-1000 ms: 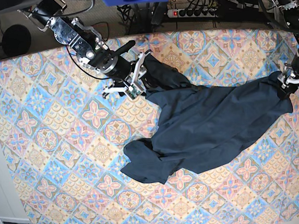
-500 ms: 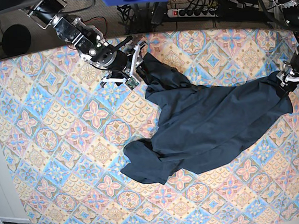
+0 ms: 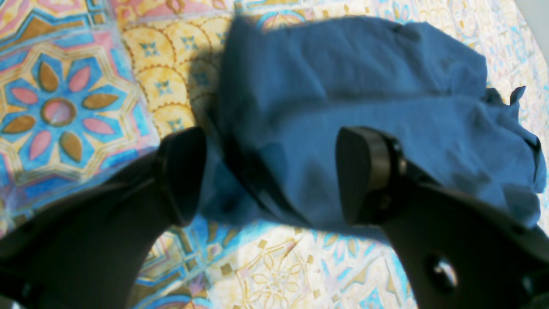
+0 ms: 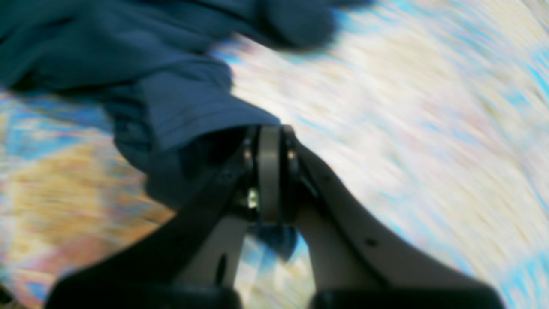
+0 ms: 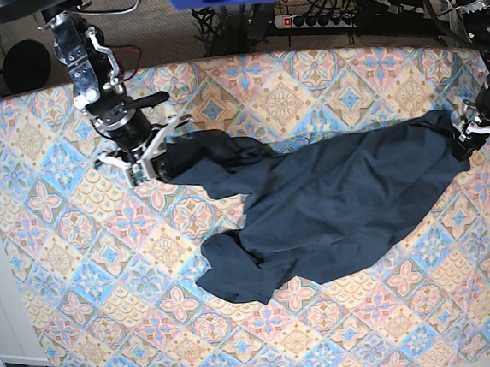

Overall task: Layout the t-shirt on the table in an organized manner, then fold the t-shirt properly
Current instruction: 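Stretch the shirt between both grippers, pulling them apart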

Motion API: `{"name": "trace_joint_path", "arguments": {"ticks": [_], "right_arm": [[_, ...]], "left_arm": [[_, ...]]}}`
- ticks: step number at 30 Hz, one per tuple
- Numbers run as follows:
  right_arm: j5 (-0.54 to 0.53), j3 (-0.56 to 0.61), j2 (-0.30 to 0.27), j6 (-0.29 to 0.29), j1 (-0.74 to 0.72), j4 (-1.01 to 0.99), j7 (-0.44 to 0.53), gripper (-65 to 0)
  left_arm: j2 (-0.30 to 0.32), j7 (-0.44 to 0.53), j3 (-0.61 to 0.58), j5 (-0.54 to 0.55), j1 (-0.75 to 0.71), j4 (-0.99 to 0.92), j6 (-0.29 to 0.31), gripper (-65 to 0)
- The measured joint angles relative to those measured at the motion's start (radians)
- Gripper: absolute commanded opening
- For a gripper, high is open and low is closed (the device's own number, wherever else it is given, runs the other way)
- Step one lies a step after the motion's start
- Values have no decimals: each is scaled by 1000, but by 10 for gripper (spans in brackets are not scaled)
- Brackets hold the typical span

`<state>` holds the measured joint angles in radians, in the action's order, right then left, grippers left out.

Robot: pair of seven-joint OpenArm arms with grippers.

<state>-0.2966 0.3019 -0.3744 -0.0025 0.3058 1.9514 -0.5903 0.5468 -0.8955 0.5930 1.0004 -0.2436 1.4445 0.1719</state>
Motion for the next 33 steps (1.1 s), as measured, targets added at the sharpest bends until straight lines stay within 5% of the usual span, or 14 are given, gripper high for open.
{"name": "trace_joint_path", "arguments": {"ticks": [4, 13, 16, 21, 27, 30, 33], "right_arm": [[-3, -100, -81, 7, 27, 2, 97, -643], [0, -324, -78, 0, 149, 7, 363, -644], [0, -325, -80, 3, 154, 7, 370, -644], [0, -323, -73, 5, 157, 3, 367, -644], [0, -322, -72, 5, 157, -1, 369, -645], [0, -323, -75, 2, 158, -1, 369, -645], [0, -323, -74, 2, 158, -1, 367, -645]], "left_arm": [[1, 1, 0, -1, -6, 0, 0, -185], [0, 2, -3, 3, -32, 1, 7, -185], [-4, 1, -60, -11, -51, 11, -3, -185], [-35, -51, -231, 8, -37, 65, 81, -185], [-69, -46, -362, -24, 18, 62, 68, -191], [-98, -50, -420, -81, 62, 53, 72, -275], [-106, -47, -495, -142, 113, 20, 68, -479]]}}
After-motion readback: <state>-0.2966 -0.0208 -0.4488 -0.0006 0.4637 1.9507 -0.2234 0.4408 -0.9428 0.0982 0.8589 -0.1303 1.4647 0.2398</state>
